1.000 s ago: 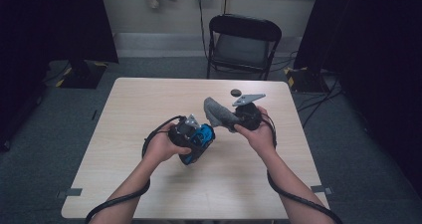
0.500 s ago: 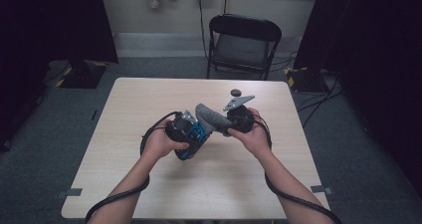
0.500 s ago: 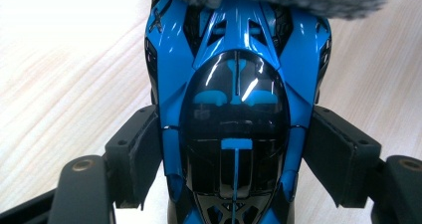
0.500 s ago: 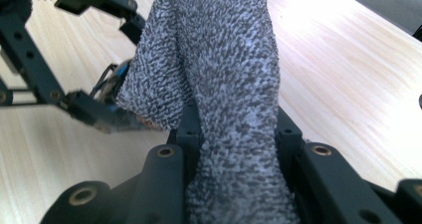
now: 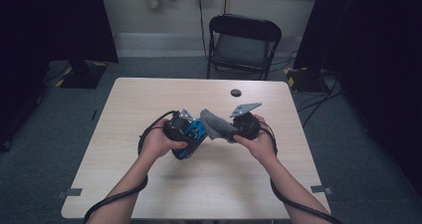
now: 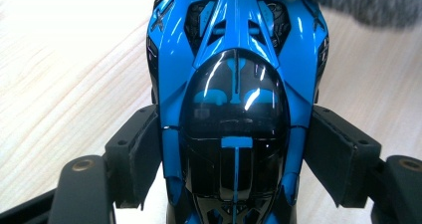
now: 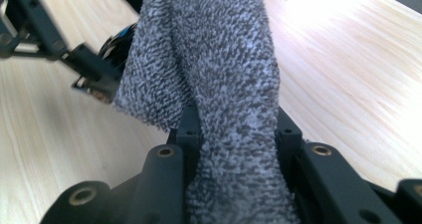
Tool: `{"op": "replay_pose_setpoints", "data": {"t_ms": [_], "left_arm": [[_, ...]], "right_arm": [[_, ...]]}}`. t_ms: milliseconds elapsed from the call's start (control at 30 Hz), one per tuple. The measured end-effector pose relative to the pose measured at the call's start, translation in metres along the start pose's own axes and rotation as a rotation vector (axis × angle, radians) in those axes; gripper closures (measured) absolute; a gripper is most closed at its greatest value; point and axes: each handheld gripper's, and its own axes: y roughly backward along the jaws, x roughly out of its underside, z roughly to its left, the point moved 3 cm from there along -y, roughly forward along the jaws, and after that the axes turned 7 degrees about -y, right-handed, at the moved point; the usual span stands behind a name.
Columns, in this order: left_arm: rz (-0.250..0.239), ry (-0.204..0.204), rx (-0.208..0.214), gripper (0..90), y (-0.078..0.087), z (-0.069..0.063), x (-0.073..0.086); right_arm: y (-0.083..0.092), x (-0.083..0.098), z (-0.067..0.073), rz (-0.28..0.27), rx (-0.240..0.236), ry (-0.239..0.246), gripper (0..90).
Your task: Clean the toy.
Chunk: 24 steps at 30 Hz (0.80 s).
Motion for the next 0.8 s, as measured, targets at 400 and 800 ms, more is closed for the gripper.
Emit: {"op": "replay_pose_setpoints", "data": {"t_ms": [400, 800], "left_arm": [[0.019, -0.081, 0.052, 27.1, -0.003, -0.021, -0.010], [-0.001, -0.045, 0.020, 27.1, -0.004, -0.011, -0.006]], "right_arm": [[0.002, -0.032, -0.012, -0.028, 0.043, -0.029, 66.9], [-0.009, -0.030, -0.002, 0.039, 0.017, 0.029, 67.0]]}}
